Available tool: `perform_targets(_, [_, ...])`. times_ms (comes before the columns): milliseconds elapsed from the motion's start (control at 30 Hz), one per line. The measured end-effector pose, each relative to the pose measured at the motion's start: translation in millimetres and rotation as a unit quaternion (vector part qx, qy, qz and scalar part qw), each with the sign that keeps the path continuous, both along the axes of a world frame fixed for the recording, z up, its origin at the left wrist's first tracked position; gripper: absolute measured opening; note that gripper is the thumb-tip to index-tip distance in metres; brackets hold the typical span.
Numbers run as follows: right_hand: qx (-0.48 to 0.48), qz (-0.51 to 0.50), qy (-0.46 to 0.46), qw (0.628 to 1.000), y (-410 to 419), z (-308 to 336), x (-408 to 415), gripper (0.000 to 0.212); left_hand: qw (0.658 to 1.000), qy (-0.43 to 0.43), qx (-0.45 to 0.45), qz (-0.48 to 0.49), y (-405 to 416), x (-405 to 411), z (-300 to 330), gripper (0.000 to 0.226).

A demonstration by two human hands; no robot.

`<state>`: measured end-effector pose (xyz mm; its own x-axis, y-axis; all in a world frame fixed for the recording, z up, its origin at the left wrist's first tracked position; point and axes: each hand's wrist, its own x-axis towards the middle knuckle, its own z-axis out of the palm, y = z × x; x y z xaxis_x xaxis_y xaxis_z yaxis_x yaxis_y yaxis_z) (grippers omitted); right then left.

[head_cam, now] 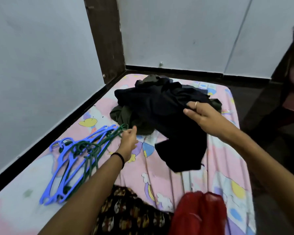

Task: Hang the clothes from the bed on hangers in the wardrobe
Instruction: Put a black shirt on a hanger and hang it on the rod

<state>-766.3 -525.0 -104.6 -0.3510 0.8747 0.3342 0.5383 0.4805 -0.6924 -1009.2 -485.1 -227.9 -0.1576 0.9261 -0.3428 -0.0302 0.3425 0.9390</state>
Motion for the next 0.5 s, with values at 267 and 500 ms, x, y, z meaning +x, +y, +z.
perform_targets(267, [-0.299, 0.218, 0.023, 0.929, -193, 21, 32, 0.030, 0.977, -0.159, -0.119, -0.084, -53, 26, 3, 0.071])
perform_targets(500, [-0.414, 0.250, -0.220, 0.847, -212, -7, 30, 0.029, 0.991, -0.024, -0.113, -0.072, -84, 50, -26, 0.015])
